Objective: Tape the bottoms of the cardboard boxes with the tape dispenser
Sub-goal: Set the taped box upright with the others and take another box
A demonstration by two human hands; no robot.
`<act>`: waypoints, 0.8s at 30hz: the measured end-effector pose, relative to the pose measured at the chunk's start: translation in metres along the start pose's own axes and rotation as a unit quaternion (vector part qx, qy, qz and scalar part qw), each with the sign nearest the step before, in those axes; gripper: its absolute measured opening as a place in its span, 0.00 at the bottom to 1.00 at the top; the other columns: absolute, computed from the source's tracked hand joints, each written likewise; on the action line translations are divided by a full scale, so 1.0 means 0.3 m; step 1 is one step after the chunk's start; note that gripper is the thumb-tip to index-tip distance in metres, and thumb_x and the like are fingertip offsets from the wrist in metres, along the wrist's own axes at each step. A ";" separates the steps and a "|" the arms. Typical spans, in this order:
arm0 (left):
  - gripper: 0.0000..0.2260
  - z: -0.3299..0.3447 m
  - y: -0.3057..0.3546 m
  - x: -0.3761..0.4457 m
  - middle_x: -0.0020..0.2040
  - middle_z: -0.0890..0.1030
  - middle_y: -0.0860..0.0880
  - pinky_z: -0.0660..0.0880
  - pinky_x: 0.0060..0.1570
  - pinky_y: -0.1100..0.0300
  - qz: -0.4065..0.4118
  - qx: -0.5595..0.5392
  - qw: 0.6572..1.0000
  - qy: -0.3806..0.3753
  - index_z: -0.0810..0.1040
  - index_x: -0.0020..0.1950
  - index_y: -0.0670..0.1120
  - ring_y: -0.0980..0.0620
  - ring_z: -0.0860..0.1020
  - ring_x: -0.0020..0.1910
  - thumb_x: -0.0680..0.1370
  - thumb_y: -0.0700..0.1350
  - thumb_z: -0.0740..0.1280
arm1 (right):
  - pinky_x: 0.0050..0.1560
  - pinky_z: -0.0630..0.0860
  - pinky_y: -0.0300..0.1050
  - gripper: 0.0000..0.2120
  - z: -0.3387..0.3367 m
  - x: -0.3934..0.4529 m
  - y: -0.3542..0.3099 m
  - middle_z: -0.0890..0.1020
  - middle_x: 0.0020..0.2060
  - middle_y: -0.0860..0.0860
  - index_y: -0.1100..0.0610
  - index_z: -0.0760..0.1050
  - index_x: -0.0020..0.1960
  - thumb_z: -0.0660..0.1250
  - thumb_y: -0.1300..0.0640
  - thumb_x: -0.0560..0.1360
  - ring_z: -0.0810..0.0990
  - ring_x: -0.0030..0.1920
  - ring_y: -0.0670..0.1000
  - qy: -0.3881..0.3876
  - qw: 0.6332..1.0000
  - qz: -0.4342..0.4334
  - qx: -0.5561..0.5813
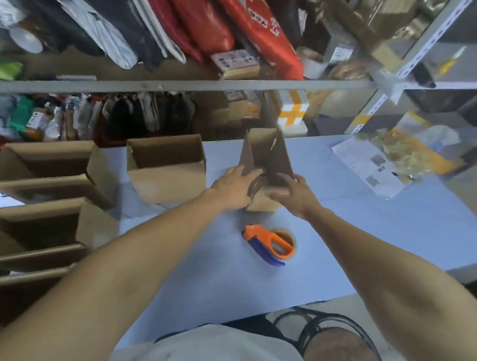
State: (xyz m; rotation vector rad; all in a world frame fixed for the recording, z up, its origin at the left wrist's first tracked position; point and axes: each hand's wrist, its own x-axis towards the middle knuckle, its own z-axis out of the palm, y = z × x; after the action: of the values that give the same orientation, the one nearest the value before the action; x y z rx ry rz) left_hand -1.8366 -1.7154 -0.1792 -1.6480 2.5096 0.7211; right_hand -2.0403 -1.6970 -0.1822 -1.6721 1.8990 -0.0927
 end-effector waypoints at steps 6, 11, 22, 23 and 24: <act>0.36 0.006 0.069 0.030 0.67 0.72 0.42 0.75 0.59 0.45 -0.016 -0.103 0.994 0.016 0.54 0.79 0.55 0.40 0.74 0.62 0.75 0.40 0.67 | 0.40 0.66 0.46 0.08 -0.049 0.016 0.009 0.78 0.44 0.56 0.57 0.75 0.44 0.67 0.53 0.78 0.76 0.46 0.58 0.069 0.993 -0.088 0.024; 0.46 -0.031 0.051 0.030 0.65 0.77 0.42 0.80 0.50 0.46 -0.058 -0.142 0.986 0.065 0.43 0.78 0.59 0.45 0.80 0.50 0.73 0.45 0.73 | 0.44 0.65 0.43 0.08 -0.102 0.015 -0.006 0.75 0.48 0.52 0.54 0.71 0.48 0.66 0.50 0.79 0.73 0.47 0.52 0.087 0.989 -0.085 0.084; 0.37 0.021 0.077 -0.160 0.72 0.71 0.46 0.76 0.59 0.51 0.004 -0.189 0.975 0.114 0.50 0.78 0.61 0.43 0.71 0.67 0.77 0.44 0.68 | 0.48 0.79 0.49 0.42 0.018 -0.194 -0.082 0.73 0.59 0.52 0.53 0.64 0.64 0.74 0.30 0.61 0.77 0.56 0.53 0.132 0.968 -0.036 0.211; 0.37 0.030 0.082 -0.193 0.71 0.71 0.46 0.75 0.60 0.51 0.010 -0.191 0.975 0.112 0.51 0.79 0.60 0.43 0.70 0.68 0.77 0.43 0.68 | 0.53 0.80 0.52 0.48 0.032 -0.216 -0.100 0.72 0.61 0.53 0.52 0.61 0.69 0.73 0.28 0.60 0.77 0.58 0.54 0.139 0.966 -0.024 0.217; 0.38 0.040 0.085 -0.229 0.71 0.71 0.45 0.74 0.60 0.52 0.013 -0.198 0.974 0.112 0.52 0.79 0.60 0.44 0.69 0.69 0.76 0.41 0.68 | 0.56 0.79 0.55 0.51 0.045 -0.235 -0.119 0.71 0.63 0.53 0.50 0.58 0.73 0.72 0.26 0.59 0.76 0.60 0.55 0.148 0.965 -0.009 0.215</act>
State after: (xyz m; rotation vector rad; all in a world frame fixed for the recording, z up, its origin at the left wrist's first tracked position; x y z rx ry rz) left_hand -1.8321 -1.6435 -0.1608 -1.9137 2.6757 1.1659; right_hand -2.0006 -1.6347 -0.1508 -1.4333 1.8973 -0.7461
